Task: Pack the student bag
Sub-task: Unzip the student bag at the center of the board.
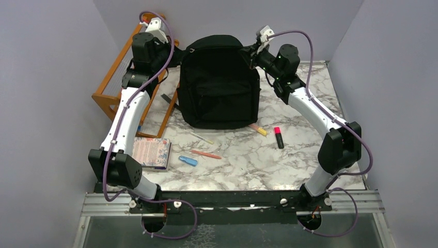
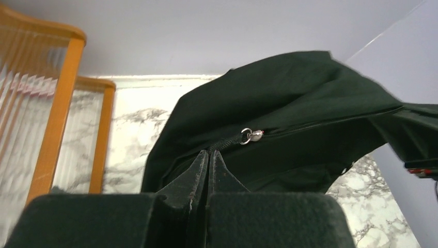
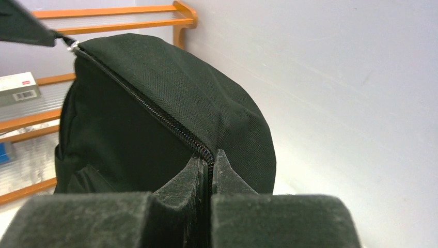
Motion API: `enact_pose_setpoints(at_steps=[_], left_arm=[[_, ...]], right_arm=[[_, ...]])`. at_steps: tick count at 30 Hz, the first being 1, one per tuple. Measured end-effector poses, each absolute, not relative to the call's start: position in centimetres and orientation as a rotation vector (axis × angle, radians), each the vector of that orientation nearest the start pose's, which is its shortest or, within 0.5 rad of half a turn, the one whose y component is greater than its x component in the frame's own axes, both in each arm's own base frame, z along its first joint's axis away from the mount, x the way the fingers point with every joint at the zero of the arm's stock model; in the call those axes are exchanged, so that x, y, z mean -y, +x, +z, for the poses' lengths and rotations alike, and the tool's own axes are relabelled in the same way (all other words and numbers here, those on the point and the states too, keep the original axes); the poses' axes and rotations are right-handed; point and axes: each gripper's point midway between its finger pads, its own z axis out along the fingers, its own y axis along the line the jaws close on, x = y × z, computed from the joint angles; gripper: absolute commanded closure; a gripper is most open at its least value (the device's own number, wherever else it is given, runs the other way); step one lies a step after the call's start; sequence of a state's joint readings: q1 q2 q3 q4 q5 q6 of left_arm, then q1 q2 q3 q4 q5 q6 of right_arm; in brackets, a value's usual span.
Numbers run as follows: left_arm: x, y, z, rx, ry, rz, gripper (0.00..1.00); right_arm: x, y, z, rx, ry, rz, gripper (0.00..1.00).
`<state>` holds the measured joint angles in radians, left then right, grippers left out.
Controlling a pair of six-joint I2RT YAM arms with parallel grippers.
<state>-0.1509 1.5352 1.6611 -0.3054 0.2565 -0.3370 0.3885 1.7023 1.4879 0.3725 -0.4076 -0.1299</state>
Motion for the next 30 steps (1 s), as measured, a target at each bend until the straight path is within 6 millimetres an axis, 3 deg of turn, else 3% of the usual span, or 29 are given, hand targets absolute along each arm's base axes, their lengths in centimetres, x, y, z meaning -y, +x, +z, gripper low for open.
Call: enact_pose_setpoints(at_steps=[4,14,20,26,30], left_arm=[[11.8,45.8,37.5,-1.800,-0.031,-0.551,1.00],[8.9,44.9,32.5,-1.892,-0.173,-0.514,1.00],[5.3,44.5,29.3,-1.935,-0.283,-0.412,1.00],[6.0,43.3,25.7,-2.007,-0.258,-0.453,0.99],[8.0,42.8,26.0,-1.998,-0.141,-0.562,0.62]], right_arm=[[-25.6,48.3,38.0,-1.297,-0.614,0.470,0.99],[-23.6,47.4,37.9,-1.343,-0.493,0.420,0.99],[-20.5,47.6,38.0,-1.365,-0.388,0.330,0.99],[-19.8,47.1,38.4,-1.347,-0.381,0.323,0.99],[-20.6,46.0,39.0,-1.299,-0.443,0.358,0.99]])
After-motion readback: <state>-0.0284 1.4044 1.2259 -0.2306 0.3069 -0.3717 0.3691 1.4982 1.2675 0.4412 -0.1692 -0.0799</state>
